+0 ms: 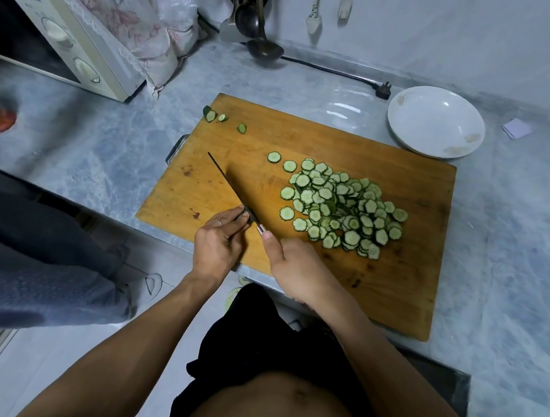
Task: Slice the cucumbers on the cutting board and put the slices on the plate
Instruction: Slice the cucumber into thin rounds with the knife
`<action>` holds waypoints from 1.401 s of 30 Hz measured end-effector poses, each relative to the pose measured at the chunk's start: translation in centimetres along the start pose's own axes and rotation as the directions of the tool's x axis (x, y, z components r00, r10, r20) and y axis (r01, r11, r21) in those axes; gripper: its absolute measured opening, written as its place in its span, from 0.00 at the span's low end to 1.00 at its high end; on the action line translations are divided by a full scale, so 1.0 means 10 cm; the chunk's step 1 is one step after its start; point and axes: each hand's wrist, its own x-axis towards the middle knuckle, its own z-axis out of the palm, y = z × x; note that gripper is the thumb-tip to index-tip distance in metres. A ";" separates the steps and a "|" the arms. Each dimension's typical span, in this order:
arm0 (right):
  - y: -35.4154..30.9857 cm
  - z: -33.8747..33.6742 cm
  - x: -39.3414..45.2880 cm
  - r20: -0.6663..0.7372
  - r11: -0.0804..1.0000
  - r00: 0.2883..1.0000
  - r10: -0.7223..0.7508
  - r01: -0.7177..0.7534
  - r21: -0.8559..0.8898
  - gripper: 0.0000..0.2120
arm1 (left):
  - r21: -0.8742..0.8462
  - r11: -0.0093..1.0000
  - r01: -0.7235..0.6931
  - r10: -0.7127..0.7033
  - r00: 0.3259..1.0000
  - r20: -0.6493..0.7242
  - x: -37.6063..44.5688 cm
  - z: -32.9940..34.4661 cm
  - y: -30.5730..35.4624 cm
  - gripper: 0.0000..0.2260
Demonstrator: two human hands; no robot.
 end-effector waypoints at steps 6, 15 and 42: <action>0.01 0.05 0.01 0.000 1.000 1.000 -0.007 0.007 0.018 0.26 | -0.014 1.000 0.003 -0.004 1.000 -0.025 -0.01 0.02 -0.01 0.12; 0.09 -0.01 0.02 -0.078 0.998 0.996 0.032 -0.028 0.048 0.29 | -0.029 1.000 0.012 -0.013 0.999 -0.037 -0.01 0.01 0.02 0.13; 0.12 -0.22 -0.42 -0.114 0.991 0.993 0.014 0.001 0.130 0.30 | -0.143 0.990 -0.016 0.008 0.998 -0.058 -0.04 0.21 0.05 0.08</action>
